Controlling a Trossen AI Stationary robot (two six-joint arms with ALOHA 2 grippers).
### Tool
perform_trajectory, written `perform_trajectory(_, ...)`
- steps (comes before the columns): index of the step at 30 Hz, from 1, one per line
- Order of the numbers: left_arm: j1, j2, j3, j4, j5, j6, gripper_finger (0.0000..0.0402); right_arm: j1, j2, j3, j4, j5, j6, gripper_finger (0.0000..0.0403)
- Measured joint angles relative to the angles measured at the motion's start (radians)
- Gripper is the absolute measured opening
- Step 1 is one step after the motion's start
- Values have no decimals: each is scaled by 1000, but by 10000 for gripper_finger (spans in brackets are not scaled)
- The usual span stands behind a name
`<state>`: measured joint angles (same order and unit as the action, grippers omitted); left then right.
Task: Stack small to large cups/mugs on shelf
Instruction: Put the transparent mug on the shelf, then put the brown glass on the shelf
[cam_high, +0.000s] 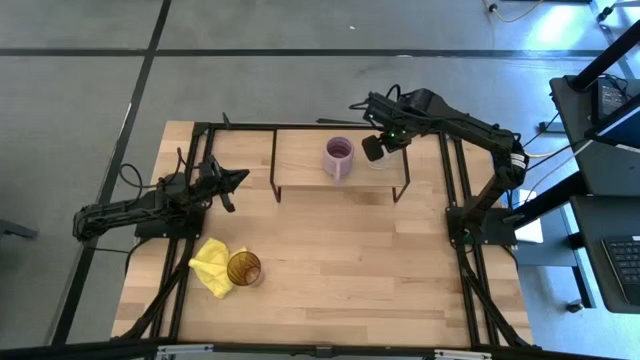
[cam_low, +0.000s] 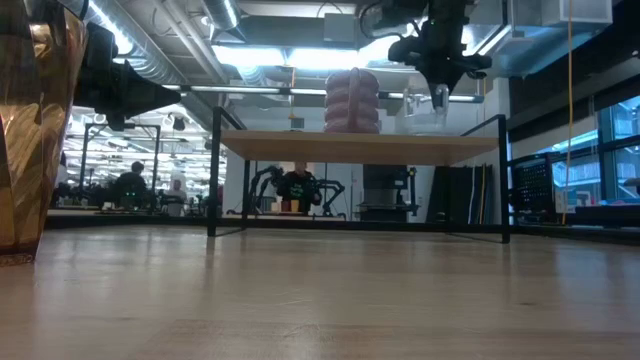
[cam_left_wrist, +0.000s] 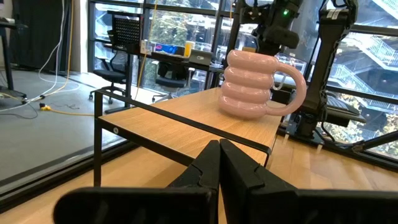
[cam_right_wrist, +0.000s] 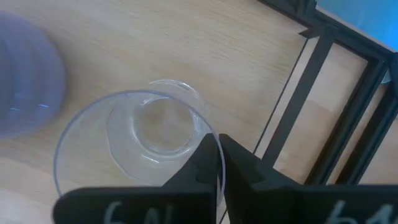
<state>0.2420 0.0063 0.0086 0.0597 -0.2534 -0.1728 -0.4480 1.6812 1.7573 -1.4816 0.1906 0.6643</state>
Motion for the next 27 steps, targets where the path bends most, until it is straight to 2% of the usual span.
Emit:
perform_trajectory(6,0,0,0,0,0,0,0,0,0,0,-1,0,-1,17)
perform_trajectory(19,0,0,0,0,0,0,0,0,0,0,4,0,-14,89)
perform_trajectory(27,0,0,0,0,0,0,0,0,-4,0,4,-6,-25,102)
